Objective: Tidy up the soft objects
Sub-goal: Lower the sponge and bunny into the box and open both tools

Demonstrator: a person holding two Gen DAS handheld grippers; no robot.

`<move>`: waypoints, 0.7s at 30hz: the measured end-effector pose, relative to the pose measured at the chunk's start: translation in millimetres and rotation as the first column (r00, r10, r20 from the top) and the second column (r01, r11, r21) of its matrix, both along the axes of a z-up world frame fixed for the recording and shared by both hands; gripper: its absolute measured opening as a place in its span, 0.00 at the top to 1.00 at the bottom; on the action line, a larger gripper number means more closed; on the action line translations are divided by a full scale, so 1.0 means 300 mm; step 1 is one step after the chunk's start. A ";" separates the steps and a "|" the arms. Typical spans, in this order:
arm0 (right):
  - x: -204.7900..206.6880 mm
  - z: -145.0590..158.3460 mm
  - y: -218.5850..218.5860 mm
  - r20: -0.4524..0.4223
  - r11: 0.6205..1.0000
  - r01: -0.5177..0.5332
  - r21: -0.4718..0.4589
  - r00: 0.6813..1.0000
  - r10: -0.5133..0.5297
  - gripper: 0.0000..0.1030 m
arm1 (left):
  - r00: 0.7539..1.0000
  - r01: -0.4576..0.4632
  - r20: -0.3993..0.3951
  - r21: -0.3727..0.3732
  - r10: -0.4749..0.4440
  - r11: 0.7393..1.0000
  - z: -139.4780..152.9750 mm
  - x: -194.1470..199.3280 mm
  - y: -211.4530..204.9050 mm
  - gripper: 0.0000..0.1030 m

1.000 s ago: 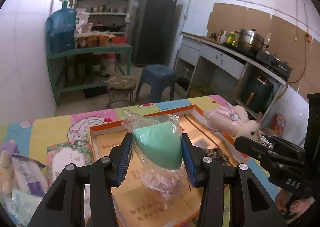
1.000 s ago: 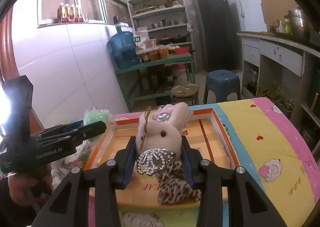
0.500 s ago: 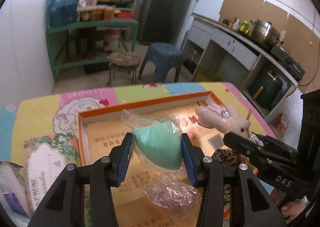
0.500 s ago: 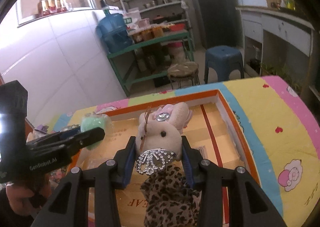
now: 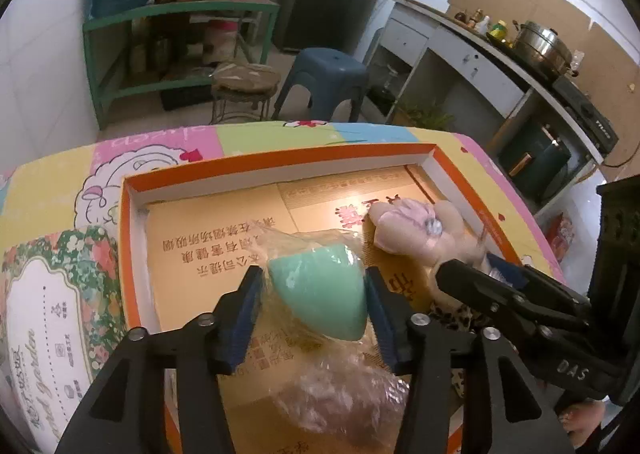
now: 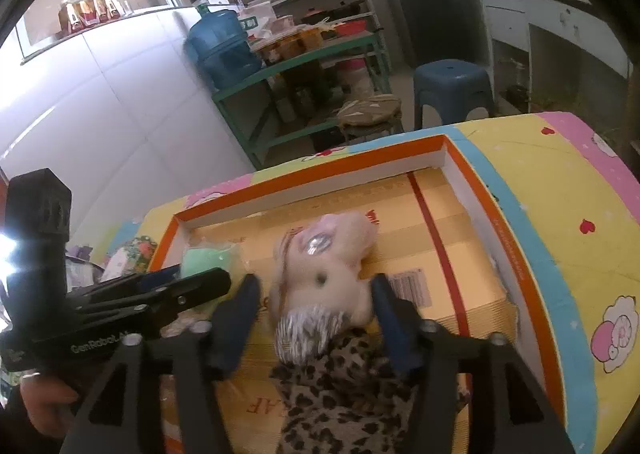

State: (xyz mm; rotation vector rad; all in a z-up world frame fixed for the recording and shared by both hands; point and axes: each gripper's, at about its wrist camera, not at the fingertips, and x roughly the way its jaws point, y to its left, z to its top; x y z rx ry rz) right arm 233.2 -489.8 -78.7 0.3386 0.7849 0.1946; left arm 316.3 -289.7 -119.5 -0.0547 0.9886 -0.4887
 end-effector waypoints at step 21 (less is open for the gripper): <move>-0.131 0.065 0.001 0.085 0.999 0.036 0.029 0.996 -0.038 0.29 | 0.996 0.002 0.091 -0.049 0.002 0.999 0.090 -0.099 0.014 0.30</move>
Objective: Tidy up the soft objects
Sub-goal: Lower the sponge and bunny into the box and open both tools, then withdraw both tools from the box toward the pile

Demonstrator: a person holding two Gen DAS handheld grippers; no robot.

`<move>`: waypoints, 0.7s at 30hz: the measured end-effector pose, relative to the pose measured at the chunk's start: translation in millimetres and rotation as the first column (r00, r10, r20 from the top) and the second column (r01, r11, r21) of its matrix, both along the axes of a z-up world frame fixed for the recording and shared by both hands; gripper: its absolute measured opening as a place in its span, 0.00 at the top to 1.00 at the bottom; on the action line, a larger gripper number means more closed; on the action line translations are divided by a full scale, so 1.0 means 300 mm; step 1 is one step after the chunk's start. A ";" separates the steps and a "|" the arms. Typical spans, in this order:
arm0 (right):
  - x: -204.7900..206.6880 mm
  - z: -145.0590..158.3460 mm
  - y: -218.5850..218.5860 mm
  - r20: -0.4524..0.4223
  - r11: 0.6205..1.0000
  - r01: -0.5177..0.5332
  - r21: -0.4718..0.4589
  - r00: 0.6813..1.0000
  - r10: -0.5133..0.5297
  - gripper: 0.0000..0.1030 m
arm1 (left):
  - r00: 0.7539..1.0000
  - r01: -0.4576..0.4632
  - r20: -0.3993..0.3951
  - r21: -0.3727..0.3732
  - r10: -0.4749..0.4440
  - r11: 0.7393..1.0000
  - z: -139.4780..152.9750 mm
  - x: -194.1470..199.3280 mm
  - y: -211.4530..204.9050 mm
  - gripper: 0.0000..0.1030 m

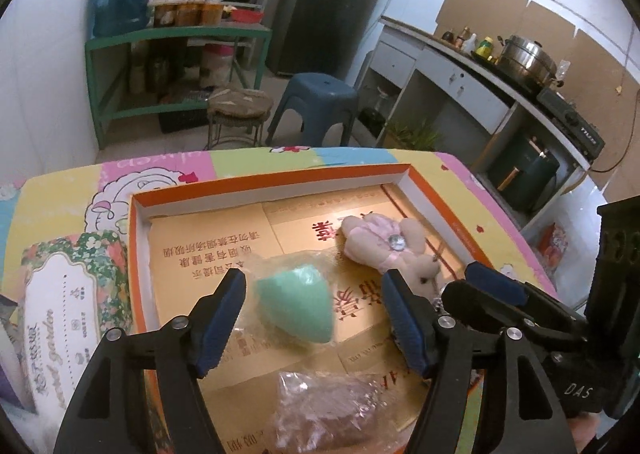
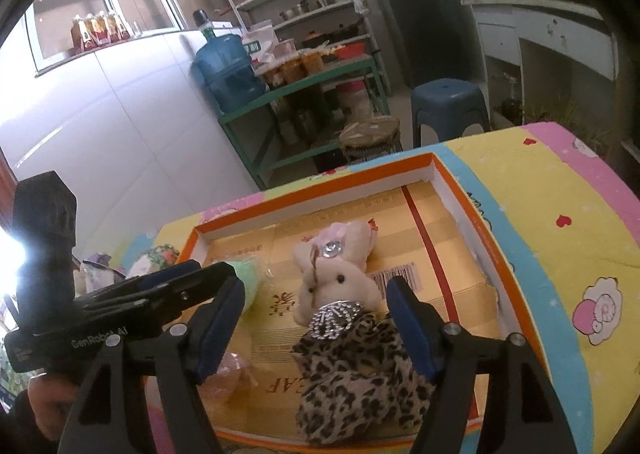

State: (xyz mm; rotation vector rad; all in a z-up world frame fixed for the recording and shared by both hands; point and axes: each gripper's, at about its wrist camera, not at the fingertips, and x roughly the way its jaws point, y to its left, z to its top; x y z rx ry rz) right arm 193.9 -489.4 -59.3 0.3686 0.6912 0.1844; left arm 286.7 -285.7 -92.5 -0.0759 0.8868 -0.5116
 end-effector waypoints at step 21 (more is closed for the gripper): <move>-0.242 0.180 0.134 0.123 0.999 0.009 -0.038 0.992 -0.004 0.29 | 0.989 0.004 0.150 -0.072 0.006 0.997 0.178 -0.266 0.161 0.30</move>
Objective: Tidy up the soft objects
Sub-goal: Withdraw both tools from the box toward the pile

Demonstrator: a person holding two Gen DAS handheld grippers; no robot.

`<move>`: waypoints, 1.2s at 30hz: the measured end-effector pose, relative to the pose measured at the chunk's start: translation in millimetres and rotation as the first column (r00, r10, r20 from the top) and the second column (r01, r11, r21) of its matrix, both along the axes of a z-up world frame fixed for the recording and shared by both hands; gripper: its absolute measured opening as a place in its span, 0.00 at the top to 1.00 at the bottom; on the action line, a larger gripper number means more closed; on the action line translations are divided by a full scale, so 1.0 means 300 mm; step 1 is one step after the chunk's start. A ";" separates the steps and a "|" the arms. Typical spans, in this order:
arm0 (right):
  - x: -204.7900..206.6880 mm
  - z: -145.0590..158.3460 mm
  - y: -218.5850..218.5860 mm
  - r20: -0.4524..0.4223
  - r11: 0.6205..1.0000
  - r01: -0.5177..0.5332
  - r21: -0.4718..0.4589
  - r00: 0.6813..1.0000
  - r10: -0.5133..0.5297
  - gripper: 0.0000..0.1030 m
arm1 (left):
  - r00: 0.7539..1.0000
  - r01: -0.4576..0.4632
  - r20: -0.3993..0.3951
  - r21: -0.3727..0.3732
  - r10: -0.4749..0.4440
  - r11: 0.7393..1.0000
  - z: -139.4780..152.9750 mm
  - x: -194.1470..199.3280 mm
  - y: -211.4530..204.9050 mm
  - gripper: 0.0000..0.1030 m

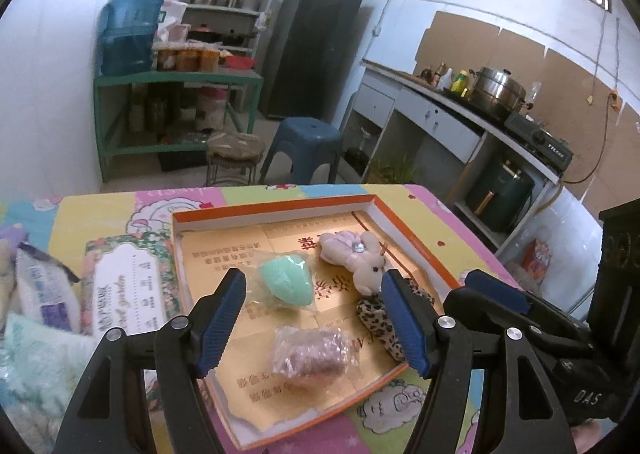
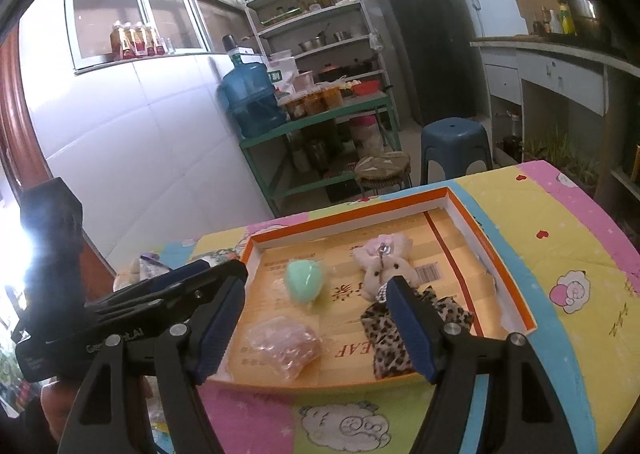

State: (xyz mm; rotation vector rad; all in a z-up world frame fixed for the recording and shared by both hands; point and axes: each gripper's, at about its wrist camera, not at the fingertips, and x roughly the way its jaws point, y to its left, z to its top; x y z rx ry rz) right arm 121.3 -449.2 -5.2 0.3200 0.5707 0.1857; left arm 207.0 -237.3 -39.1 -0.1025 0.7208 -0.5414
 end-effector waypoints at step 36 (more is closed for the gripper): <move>-0.258 0.146 0.415 0.065 0.988 -0.153 -0.025 0.986 0.154 0.29 | 0.964 -0.187 0.190 -0.020 0.188 0.982 0.200 -0.401 0.545 0.30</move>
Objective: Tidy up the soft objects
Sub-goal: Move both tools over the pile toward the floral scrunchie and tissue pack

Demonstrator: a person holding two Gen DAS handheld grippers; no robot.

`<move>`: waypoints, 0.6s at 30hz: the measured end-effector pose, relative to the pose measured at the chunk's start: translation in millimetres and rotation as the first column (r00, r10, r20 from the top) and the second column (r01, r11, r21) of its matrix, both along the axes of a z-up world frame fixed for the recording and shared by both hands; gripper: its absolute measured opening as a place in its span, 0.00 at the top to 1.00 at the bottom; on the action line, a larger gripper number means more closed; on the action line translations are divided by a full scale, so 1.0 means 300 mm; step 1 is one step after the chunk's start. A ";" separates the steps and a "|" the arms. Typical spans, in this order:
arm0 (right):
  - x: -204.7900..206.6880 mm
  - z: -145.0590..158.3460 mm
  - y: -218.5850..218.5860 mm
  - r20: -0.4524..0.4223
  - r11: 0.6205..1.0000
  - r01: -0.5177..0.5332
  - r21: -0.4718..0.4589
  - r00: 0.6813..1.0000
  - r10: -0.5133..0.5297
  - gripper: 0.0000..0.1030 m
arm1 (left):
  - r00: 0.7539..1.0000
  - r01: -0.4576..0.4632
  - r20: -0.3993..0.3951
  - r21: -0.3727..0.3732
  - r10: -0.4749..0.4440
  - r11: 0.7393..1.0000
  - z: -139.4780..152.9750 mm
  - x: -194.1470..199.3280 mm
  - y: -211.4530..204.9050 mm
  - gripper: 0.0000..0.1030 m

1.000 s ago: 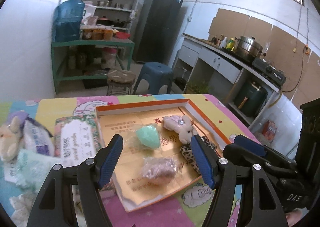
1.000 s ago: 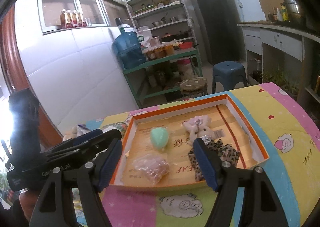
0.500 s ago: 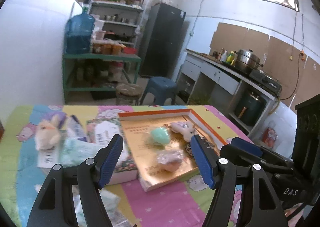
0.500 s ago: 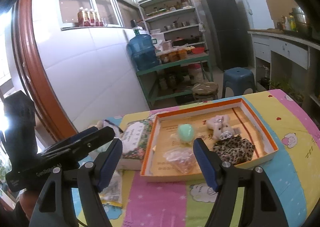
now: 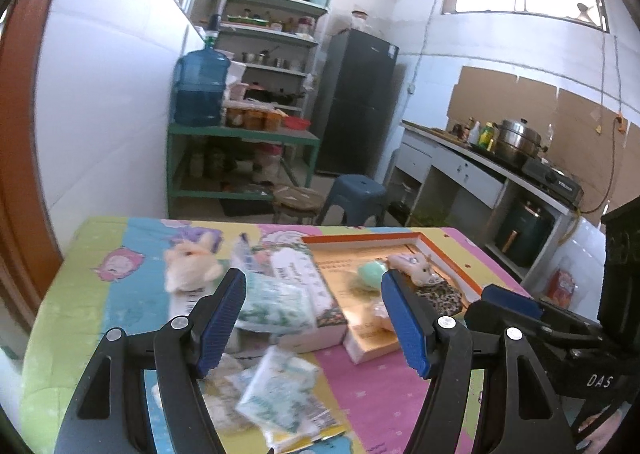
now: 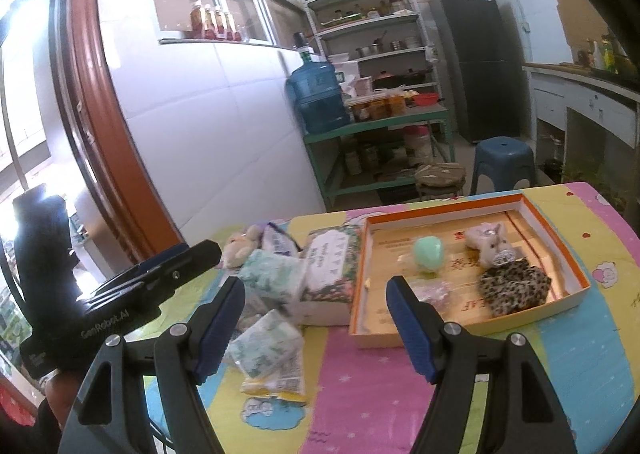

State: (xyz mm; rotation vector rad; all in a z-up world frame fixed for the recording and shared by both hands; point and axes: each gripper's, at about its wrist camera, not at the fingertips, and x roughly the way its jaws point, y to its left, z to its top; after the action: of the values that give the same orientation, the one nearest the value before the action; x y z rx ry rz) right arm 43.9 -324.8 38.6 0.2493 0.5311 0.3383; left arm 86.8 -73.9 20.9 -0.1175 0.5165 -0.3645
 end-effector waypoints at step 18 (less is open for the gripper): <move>-0.018 -0.062 0.189 -0.028 0.999 -0.047 -0.002 0.999 0.047 0.29 | 0.995 -0.095 -0.011 0.017 0.095 0.995 -0.046 -0.049 0.219 0.30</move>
State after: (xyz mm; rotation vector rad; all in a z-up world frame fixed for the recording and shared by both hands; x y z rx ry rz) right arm 38.4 -268.2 20.1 0.2400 0.5651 0.3801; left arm 72.1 -8.3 7.2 -0.1280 0.5231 -0.2669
